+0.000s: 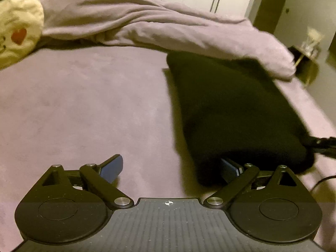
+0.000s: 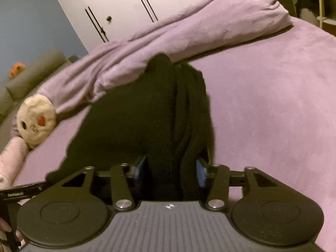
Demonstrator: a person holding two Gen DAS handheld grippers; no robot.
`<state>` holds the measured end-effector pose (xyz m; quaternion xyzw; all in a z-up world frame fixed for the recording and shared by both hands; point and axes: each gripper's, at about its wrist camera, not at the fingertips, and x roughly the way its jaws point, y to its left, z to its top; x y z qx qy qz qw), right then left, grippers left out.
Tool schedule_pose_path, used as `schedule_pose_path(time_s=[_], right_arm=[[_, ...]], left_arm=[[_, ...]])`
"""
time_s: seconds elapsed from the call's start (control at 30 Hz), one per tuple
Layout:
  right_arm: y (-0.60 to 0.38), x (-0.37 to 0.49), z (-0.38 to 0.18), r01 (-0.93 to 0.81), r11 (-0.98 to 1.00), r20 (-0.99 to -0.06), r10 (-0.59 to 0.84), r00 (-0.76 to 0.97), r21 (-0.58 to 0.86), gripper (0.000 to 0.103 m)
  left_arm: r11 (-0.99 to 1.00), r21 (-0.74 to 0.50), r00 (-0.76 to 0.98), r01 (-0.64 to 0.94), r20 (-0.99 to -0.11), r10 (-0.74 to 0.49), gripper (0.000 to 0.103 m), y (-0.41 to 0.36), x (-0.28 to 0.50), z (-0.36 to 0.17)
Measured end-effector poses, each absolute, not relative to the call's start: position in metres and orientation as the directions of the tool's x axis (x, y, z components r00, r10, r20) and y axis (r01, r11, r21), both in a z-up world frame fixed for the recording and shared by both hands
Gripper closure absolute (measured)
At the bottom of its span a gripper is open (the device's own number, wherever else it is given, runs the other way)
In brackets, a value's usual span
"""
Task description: Fold small clothes
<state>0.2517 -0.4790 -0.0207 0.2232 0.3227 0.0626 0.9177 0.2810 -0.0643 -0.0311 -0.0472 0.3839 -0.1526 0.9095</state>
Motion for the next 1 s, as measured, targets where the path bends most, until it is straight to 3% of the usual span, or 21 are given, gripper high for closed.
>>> schedule_pose_path(time_s=[0.07,0.1,0.2,0.3,0.5,0.53,0.6,0.63,0.67,0.8,0.9,1.0], right_arm=[[-0.491,0.261,-0.011,0.034,0.882,-0.527,0.249,0.813,0.47,0.019],[-0.496,0.271,-0.009,0.05,0.876,-0.524,0.241,0.817,0.481,0.016],[-0.507,0.314,-0.016,0.041,0.824,-0.528,0.323,0.785,0.565,0.015],[-0.513,0.35,-0.033,0.055,0.789,-0.552,0.377,0.744,0.612,0.015],[-0.516,0.388,-0.071,0.024,0.711,-0.529,0.5,0.686,0.703,0.014],[-0.514,0.391,-0.073,0.015,0.706,-0.523,0.511,0.682,0.708,0.016],[-0.513,0.398,-0.078,0.001,0.695,-0.518,0.534,0.668,0.719,0.028],[-0.513,0.4,-0.081,-0.001,0.691,-0.517,0.542,0.663,0.723,0.04],[-0.511,0.401,-0.082,-0.002,0.683,-0.51,0.547,0.664,0.73,0.044],[-0.502,0.398,-0.074,-0.02,0.67,-0.487,0.56,0.67,0.742,0.052],[-0.488,0.393,-0.055,-0.084,0.61,-0.398,0.609,0.686,0.788,0.053],[-0.46,0.391,-0.027,-0.171,0.623,-0.368,0.637,0.677,0.763,0.053]], left_arm=[[0.93,-0.288,0.662,0.23,-0.654,-0.366,0.003,-0.052,0.294,-0.018],[0.92,-0.32,0.67,0.225,-0.635,-0.385,0.002,-0.05,0.305,-0.014],[0.878,-0.424,0.652,0.222,-0.605,-0.456,0.002,-0.054,0.352,-0.018],[0.819,-0.538,0.548,0.197,-0.633,-0.547,0.002,-0.07,0.401,-0.044],[0.703,-0.664,0.377,0.254,-0.602,-0.704,0.0,-0.105,0.442,-0.079],[0.702,-0.665,0.364,0.254,-0.607,-0.707,0.0,-0.11,0.448,-0.084],[0.683,-0.691,0.352,0.237,-0.594,-0.723,0.0,-0.114,0.457,-0.088],[0.681,-0.696,0.359,0.23,-0.589,-0.724,0.0,-0.116,0.458,-0.087],[0.689,-0.687,0.368,0.23,-0.595,-0.715,0.003,-0.119,0.459,-0.087],[0.714,-0.652,0.41,0.253,-0.596,-0.69,0.024,-0.126,0.448,-0.079],[0.711,-0.653,0.413,0.261,-0.59,-0.693,0.038,-0.123,0.444,-0.067],[0.704,-0.653,0.427,0.279,-0.572,-0.701,0.042,-0.117,0.434,-0.049]])
